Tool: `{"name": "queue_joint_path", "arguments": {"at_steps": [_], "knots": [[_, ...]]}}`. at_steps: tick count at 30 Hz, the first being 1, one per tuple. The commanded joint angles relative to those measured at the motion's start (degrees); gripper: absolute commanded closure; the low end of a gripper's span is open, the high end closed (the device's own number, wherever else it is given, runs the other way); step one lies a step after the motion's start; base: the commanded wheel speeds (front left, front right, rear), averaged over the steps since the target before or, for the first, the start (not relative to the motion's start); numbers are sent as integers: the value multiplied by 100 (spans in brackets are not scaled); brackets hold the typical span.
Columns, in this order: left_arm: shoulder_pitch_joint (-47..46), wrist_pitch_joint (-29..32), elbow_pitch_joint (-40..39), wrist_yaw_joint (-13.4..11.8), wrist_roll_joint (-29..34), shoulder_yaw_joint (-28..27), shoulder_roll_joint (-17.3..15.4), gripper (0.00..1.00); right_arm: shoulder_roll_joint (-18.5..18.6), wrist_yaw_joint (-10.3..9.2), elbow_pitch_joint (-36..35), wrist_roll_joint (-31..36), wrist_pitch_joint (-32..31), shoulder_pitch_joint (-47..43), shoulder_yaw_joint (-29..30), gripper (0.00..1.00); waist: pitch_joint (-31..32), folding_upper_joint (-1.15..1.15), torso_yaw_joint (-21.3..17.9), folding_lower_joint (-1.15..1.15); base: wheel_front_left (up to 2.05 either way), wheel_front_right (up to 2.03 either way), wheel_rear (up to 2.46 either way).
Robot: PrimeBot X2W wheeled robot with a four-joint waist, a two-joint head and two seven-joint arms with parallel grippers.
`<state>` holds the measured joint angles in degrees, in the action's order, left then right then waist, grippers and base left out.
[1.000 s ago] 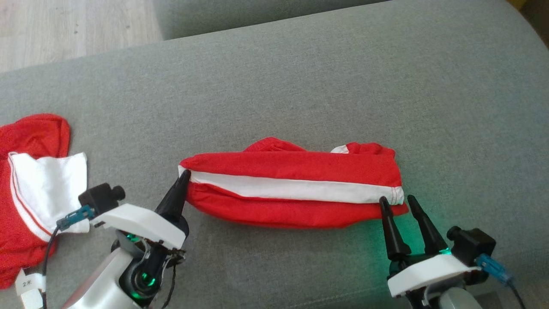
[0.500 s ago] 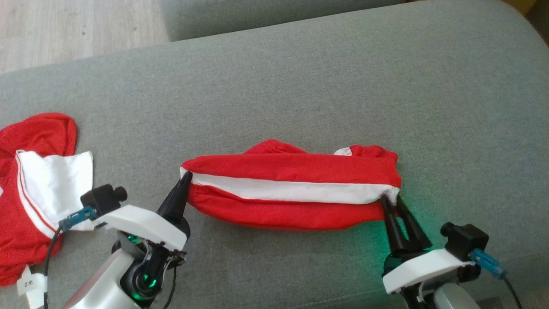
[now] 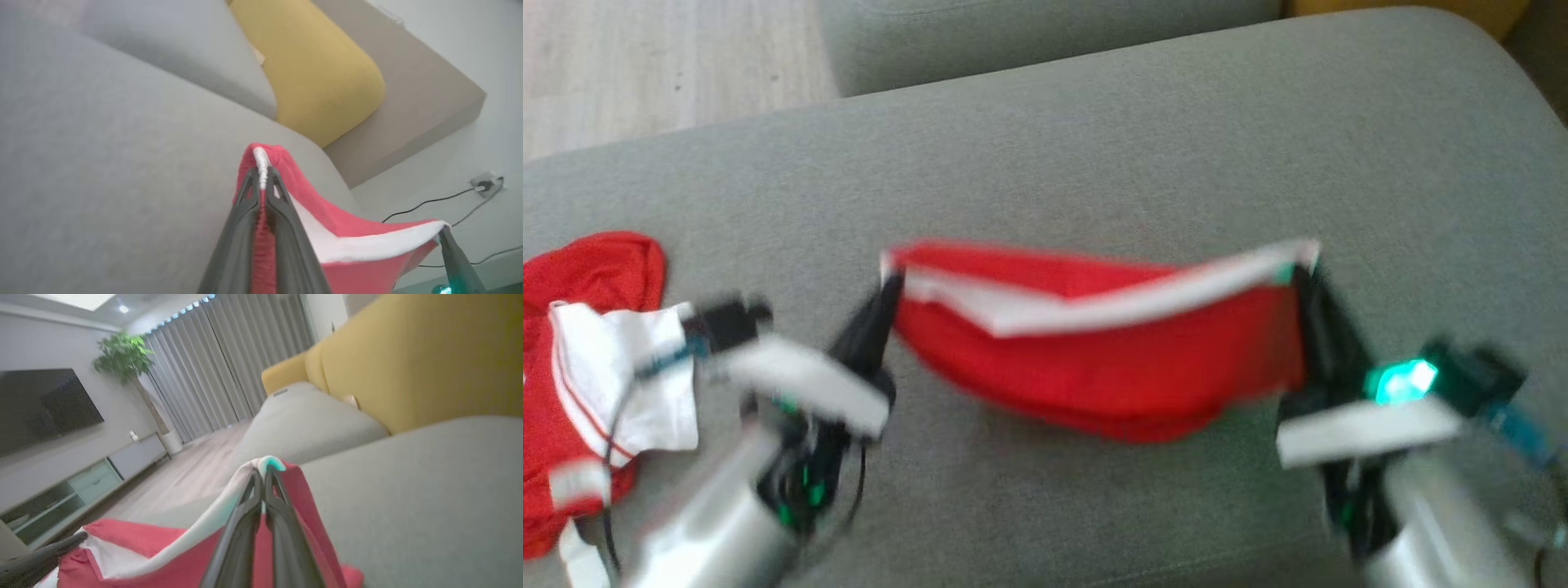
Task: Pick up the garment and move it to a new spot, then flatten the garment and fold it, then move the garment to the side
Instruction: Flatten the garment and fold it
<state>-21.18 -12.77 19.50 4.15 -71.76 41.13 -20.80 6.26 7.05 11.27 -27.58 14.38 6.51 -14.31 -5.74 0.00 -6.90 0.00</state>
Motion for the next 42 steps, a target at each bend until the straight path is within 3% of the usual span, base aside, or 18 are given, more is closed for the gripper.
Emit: {"name": "queue_joint_path", "arguments": {"at_steps": [1, 4, 10, 11, 16, 20, 24, 29, 35, 38, 42], "knots": [[-899, -12, -280, 88, 138, -298, -148, 100, 111, 44, -350, -52, 62, 790, -6, 100, -81, 0, -76, 0, 0, 0, 0], [-1733, 210, -304, 93, 356, -253, -34, 100, 224, 44, -394, -150, 62, 1695, 92, 100, -306, 0, -130, 0, 0, 0, 0], [-3761, 584, 351, 148, 676, -244, 551, 100, 914, 44, 248, 110, 62, 3815, 284, 100, -914, 0, -197, 0, 0, 0, 0], [-3761, 584, 351, 148, 676, -244, 551, 100, 914, 44, 248, 110, 62, 3815, 284, 100, -914, 0, -197, 0, 0, 0, 0], [-5125, 117, 1222, 256, 696, -543, 1212, 100, 1145, 44, 569, 411, 62, 5154, 688, 100, -1258, 0, -286, 0, 0, 0, 0], [-5631, -169, 1501, 325, 738, -751, 1435, 100, 1187, 44, 289, 655, 62, 5589, 859, 100, -1423, 0, -338, 0, 0, 0, 0], [-5216, -212, 1240, 331, 740, -413, 1403, 100, 1400, 44, 105, 841, 62, 5018, 537, 100, -1519, 0, -272, 0, 0, 0, 0], [-3953, -220, 1011, 332, 607, 122, 1088, 100, 1599, 44, 98, 664, 62, 3600, 344, 100, -1606, 0, -121, 0, 0, 0, 0], [-2145, -221, 384, 333, 779, 667, 531, 100, 1608, 44, -55, 288, 62, 1860, 505, 100, -1405, 0, -25, 0, 0, 0, 0], [-1237, -222, 55, 333, 1044, 608, 331, 100, 1616, 44, -228, 186, 62, 1060, 655, 100, -1158, 0, 3, 0, 0, 0, 0], [-83, -222, -243, 333, 1660, 213, 297, 100, 1635, 44, -445, 94, 34, 86, 789, 100, -735, 0, 5, 0, 0, 0, 0]]}}
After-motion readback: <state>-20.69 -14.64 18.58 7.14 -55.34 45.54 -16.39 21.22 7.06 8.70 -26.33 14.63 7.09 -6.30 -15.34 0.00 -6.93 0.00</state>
